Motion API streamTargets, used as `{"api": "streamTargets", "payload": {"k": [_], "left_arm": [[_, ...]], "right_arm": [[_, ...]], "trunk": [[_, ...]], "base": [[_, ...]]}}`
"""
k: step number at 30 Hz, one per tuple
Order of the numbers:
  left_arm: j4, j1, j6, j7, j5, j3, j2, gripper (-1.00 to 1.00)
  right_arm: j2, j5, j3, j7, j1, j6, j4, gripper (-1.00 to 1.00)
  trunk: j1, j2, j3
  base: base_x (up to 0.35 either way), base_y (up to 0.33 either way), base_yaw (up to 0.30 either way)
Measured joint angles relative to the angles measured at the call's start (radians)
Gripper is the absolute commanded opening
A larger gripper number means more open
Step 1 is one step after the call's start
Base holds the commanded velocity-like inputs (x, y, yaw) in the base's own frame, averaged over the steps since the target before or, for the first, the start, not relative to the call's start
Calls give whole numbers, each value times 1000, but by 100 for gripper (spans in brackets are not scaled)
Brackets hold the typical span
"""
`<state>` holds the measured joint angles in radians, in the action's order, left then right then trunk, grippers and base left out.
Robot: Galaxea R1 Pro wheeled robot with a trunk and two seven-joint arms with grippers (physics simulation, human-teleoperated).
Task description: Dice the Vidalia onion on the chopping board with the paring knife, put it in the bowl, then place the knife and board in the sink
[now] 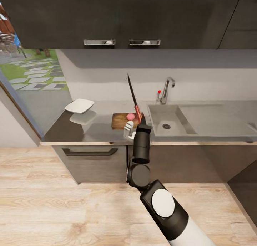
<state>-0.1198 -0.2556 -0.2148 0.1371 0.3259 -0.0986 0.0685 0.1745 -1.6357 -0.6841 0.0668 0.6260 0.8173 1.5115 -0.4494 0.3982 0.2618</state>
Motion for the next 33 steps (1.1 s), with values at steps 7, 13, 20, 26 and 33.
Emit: {"api": "streamTargets", "payload": {"k": [7,13,20,26,33], "left_arm": [[0,0,0,0,0,-1,2,100],[1,0,1,0,0,0,3,100],[1,0,1,-1,0,0,3,100],[2,0,1,-1,0,-1,3,100],[2,0,1,-1,0,-1,3,100]], "right_arm": [[0,-2,-27,133,0,2,0,-100],[0,4,-29,198,0,3,-1,-100],[0,4,-28,214,0,1,0,-100],[0,2,-28,215,0,2,-1,-100],[0,0,-27,216,0,2,-1,-100]], "trunk": [[0,0,0],[0,0,0],[0,0,0],[1,0,0],[0,0,0]], "base": [[5,-4,0],[11,0,0],[207,0,0],[313,0,0],[225,0,0]]}}
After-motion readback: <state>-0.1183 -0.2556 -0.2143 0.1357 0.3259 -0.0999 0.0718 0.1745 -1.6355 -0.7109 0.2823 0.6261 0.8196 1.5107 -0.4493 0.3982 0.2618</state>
